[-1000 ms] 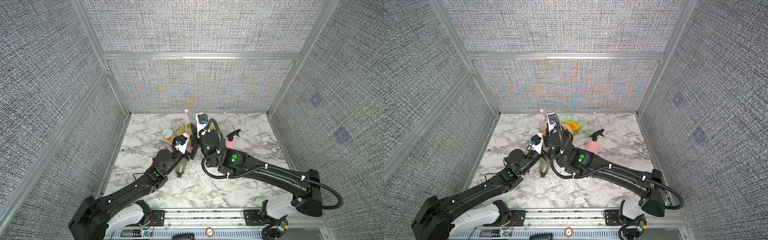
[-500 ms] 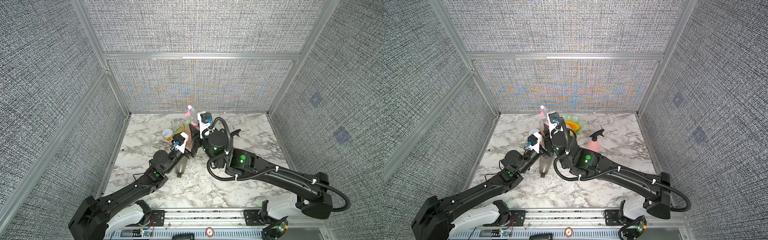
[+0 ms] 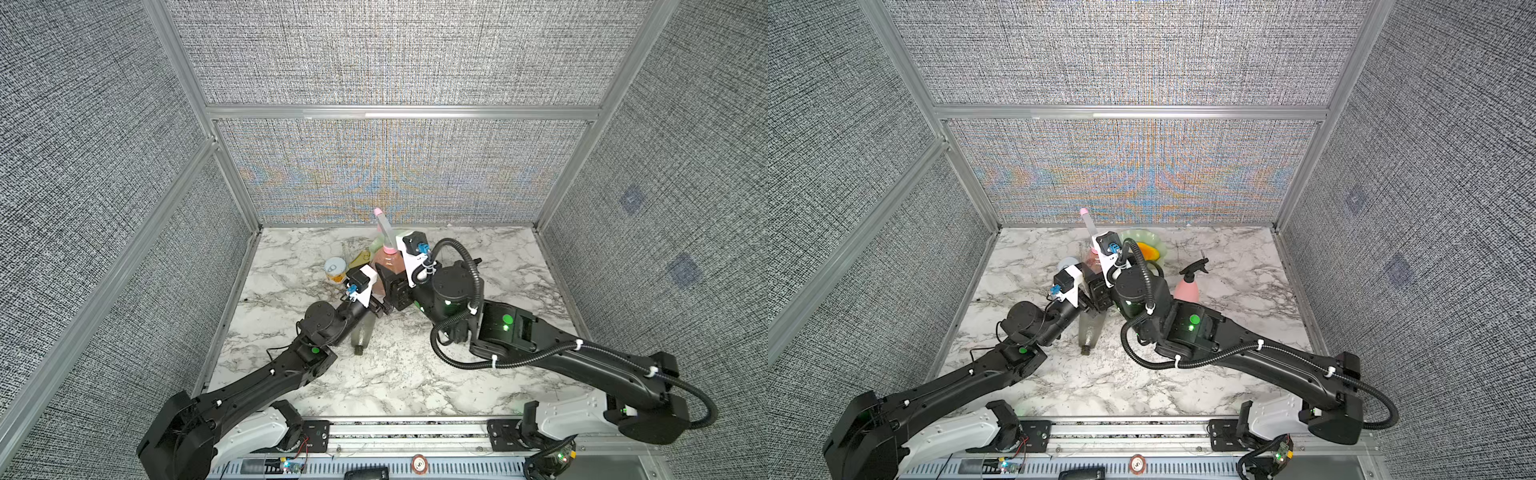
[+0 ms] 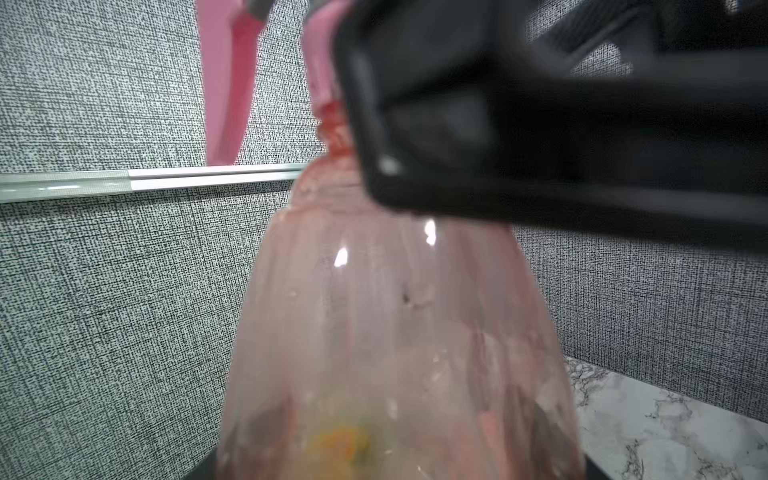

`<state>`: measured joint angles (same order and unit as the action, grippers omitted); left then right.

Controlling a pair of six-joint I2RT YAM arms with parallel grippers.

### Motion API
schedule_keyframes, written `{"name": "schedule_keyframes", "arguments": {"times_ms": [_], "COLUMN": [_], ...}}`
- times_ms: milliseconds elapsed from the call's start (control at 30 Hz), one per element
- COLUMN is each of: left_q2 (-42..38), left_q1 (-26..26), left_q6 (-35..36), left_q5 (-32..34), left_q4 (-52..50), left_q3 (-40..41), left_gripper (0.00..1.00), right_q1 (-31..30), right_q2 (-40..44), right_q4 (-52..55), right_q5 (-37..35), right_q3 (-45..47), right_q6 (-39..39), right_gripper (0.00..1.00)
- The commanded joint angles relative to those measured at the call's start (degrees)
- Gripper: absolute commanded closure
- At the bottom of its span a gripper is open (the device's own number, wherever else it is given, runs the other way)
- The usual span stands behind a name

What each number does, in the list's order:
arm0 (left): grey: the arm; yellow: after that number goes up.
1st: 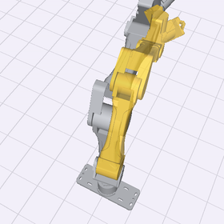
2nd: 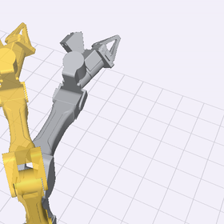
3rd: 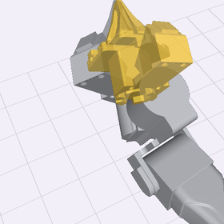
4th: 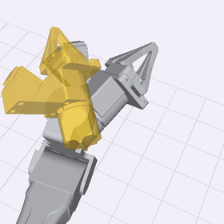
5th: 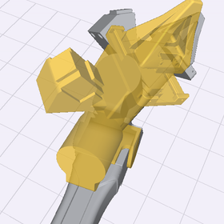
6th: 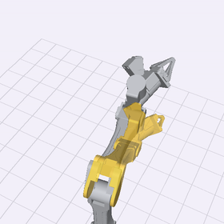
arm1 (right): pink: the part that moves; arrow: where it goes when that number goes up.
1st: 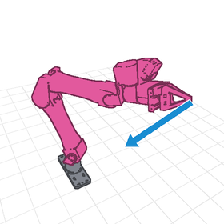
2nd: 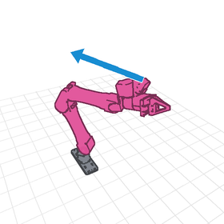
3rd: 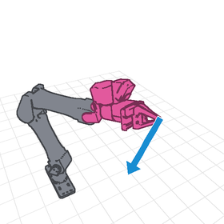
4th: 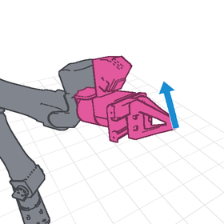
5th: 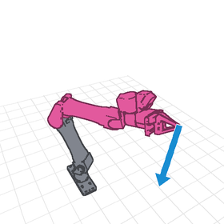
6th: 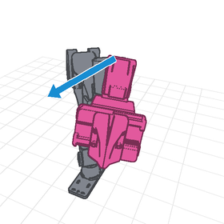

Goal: Attach spray nozzles to spray bottles
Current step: Screw the spray nozzle on the spray bottle.

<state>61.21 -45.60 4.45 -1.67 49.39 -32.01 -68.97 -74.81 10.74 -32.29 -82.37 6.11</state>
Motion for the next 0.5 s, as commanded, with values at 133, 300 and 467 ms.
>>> {"name": "schedule_keyframes", "arguments": {"times_ms": [133, 300, 467], "left_q2": [0.4, 0.3, 0.0], "left_q1": [0.0, 0.1, 0.1], "left_q6": [-0.3, -0.5, -0.6], "left_q5": [-1.2, -1.5, -1.9], "left_q4": [2.3, 2.1, 1.8], "left_q3": [-0.5, -0.5, -0.7], "left_gripper": [0.34, 0.34, 0.34], "right_q1": [1.6, 7.1, 15.4], "right_q2": [4.9, 4.8, 1.5], "right_q4": [8.4, 12.8, 17.3], "right_q5": [8.8, 19.5, 37.2], "right_q3": [0.5, -4.0, -11.2], "right_q6": [-2.6, -4.3, -4.6], "right_gripper": [0.33, 0.33, 0.32]}}
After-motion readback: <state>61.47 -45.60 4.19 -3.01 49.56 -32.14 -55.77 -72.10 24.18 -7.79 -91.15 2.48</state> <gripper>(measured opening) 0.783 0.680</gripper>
